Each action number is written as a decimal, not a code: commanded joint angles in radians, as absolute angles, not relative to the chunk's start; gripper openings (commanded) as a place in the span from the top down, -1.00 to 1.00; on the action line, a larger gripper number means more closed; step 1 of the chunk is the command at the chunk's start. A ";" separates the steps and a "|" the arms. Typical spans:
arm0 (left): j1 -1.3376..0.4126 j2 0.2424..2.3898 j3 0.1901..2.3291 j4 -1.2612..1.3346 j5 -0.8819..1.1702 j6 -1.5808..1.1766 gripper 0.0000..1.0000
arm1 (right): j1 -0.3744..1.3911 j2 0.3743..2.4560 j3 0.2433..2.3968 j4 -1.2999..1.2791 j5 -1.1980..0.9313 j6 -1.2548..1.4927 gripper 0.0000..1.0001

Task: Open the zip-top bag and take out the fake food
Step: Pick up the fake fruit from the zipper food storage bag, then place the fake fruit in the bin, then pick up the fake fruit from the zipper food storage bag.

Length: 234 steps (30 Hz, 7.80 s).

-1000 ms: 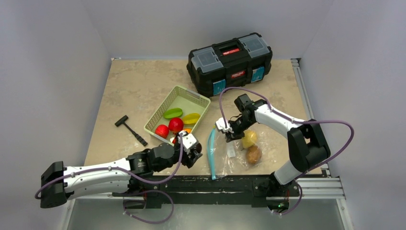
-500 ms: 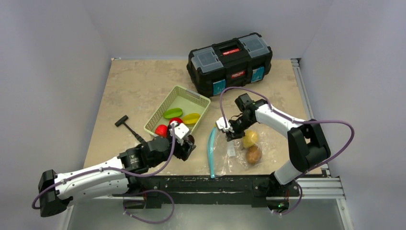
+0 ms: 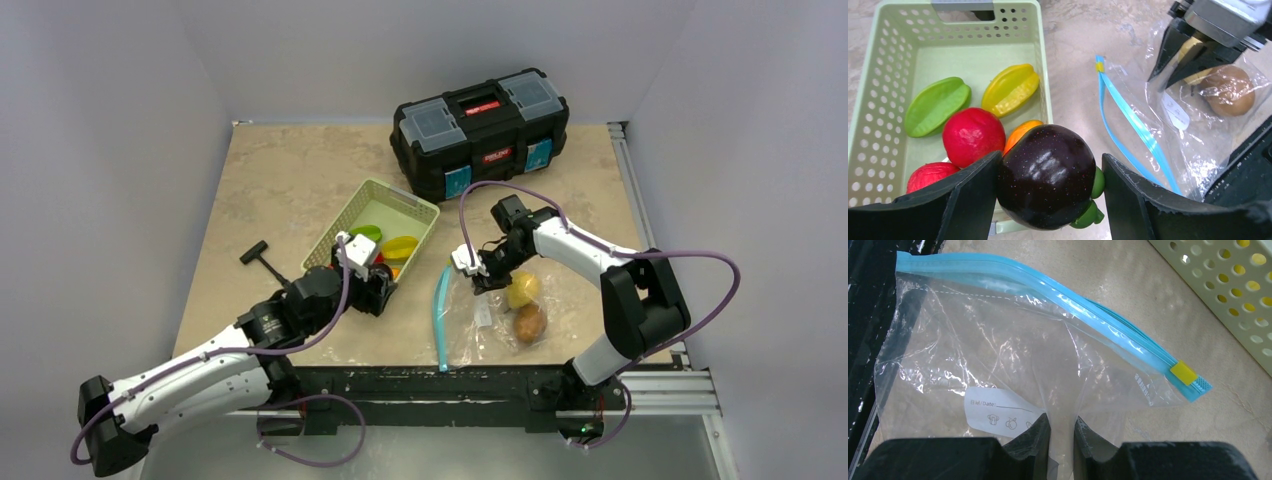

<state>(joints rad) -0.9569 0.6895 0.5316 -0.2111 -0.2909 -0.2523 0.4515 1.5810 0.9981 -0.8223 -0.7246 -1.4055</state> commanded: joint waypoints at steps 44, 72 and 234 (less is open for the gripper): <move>-0.557 1.323 0.923 -0.174 -0.158 -0.397 0.00 | 0.443 1.560 0.993 -0.819 -0.734 -1.403 0.60; -0.509 1.037 0.685 -0.079 0.138 -0.461 -0.99 | 0.431 1.549 0.996 -0.824 -0.737 -1.405 0.56; -0.820 0.788 0.287 0.075 0.351 -0.515 -0.37 | 0.419 1.621 0.951 -0.736 -0.459 -1.536 0.64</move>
<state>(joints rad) -0.8131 0.8143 0.2932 0.0357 0.3195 -0.5545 0.4133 1.6306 0.9680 -0.7097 -0.4618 -1.5288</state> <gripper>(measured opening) 0.683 0.226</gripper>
